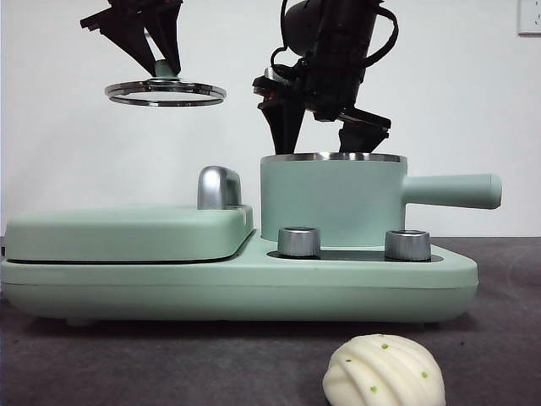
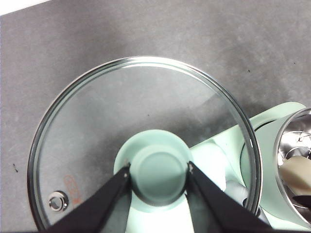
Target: Put the buns in a small steamer
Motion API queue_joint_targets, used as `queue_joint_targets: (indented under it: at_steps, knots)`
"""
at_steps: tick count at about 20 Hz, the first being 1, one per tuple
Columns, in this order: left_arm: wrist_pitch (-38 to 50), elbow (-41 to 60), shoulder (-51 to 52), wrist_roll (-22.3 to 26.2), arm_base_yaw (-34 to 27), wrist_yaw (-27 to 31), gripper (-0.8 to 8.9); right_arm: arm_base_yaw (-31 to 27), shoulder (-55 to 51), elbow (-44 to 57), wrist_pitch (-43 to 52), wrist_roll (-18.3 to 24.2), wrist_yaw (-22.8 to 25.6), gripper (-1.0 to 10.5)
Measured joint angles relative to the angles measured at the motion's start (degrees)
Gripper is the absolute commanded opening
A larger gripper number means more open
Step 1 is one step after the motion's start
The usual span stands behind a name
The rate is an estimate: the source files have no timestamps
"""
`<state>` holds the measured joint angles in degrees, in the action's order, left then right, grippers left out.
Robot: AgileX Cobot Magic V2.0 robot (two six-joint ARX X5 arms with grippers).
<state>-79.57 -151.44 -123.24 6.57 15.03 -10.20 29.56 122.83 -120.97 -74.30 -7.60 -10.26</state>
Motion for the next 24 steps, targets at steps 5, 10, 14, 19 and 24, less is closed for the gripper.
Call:
queue_joint_targets:
  at_steps: [5,10,14,19,24]
  knots:
    - [-0.02,0.0,0.0,0.0,0.0,0.0,1.15,0.0,-2.03,-2.73,-2.58,1.03,0.07,4.1]
    - [-0.42,0.0,0.0,-0.02,0.0,-0.02,1.15,0.96,-14.88,0.48,-2.62,2.25,3.93,4.1]
    - [-0.66,0.0,0.0,-0.04,0.0,-0.02,1.15,4.92,-27.3,12.81,-2.62,2.21,4.5,4.1]
    - [-1.07,0.0,0.0,-0.17,0.0,-0.02,1.15,13.9,-42.75,31.76,-2.21,-0.44,4.48,4.1]
    - [-1.07,0.0,0.0,-0.2,0.11,-0.02,1.15,24.37,-52.37,53.75,11.47,-9.64,6.49,4.1]
